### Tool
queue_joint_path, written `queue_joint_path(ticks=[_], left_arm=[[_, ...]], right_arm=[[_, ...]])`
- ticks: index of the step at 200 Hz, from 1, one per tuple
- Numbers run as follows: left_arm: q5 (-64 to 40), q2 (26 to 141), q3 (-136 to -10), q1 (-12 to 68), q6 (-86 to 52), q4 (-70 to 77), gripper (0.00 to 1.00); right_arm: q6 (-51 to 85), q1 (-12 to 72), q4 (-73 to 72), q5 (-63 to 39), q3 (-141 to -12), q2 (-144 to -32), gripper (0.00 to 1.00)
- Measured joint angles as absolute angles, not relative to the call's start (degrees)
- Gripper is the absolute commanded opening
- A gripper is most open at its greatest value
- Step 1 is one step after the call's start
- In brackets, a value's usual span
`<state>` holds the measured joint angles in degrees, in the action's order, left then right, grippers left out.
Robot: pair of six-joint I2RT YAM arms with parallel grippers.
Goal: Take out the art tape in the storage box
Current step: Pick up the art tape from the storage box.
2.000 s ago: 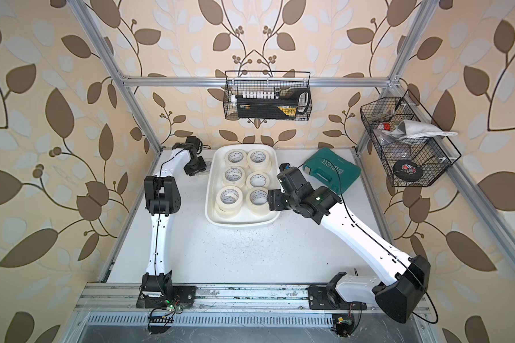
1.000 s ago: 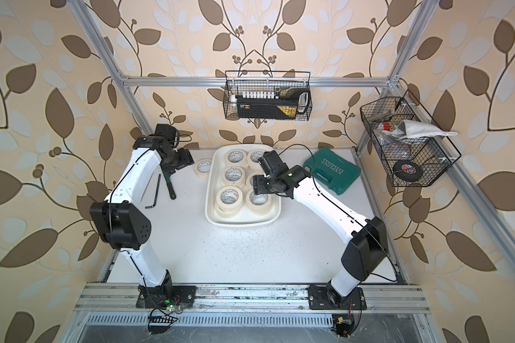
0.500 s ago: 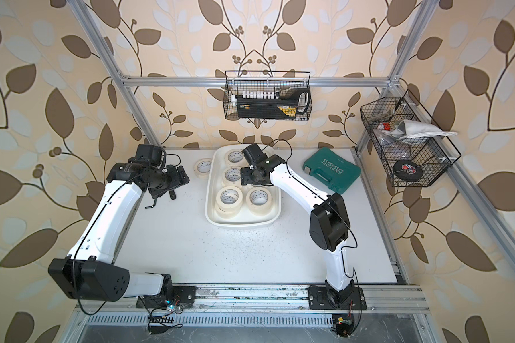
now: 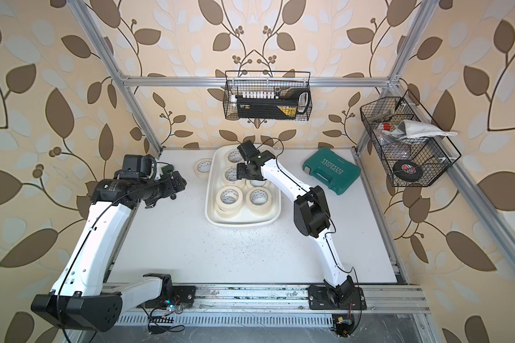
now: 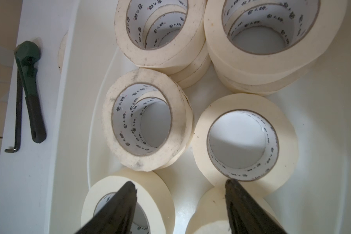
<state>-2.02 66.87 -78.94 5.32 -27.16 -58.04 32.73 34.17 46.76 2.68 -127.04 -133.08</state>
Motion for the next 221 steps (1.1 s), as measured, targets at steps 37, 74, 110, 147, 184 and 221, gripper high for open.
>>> queue_joint_path(ticks=[37, 74, 110, 147, 184, 221], left_arm=[[-2.1, 66.3, -78.5, 5.3, -27.1, -57.8, 0.99], [-2.1, 65.9, -77.5, 5.3, -27.1, -57.7, 0.99], [-3.0, 66.2, -76.9, 5.3, -27.1, -57.6, 0.99], [-3.2, 66.6, -76.9, 5.3, -27.0, -57.6, 0.99], [-3.2, 67.1, -76.9, 5.3, -26.9, -57.6, 0.99], [-3.2, 67.6, -77.0, 5.3, -26.8, -57.8, 0.99]], right_arm=[[33.8, 33.6, 46.9, 2.3, -131.5, -136.6, 0.70], [34.7, 33.3, 46.9, 1.8, -134.4, -139.7, 0.67], [36.0, 33.2, 46.9, 1.4, -137.2, -143.3, 0.54], [37.9, 32.7, 46.6, -0.4, -138.9, -146.0, 0.42], [39.0, 32.0, 46.3, -1.3, -139.6, -146.5, 0.36], [39.4, 31.7, 45.7, -2.5, -139.8, -146.8, 0.29]])
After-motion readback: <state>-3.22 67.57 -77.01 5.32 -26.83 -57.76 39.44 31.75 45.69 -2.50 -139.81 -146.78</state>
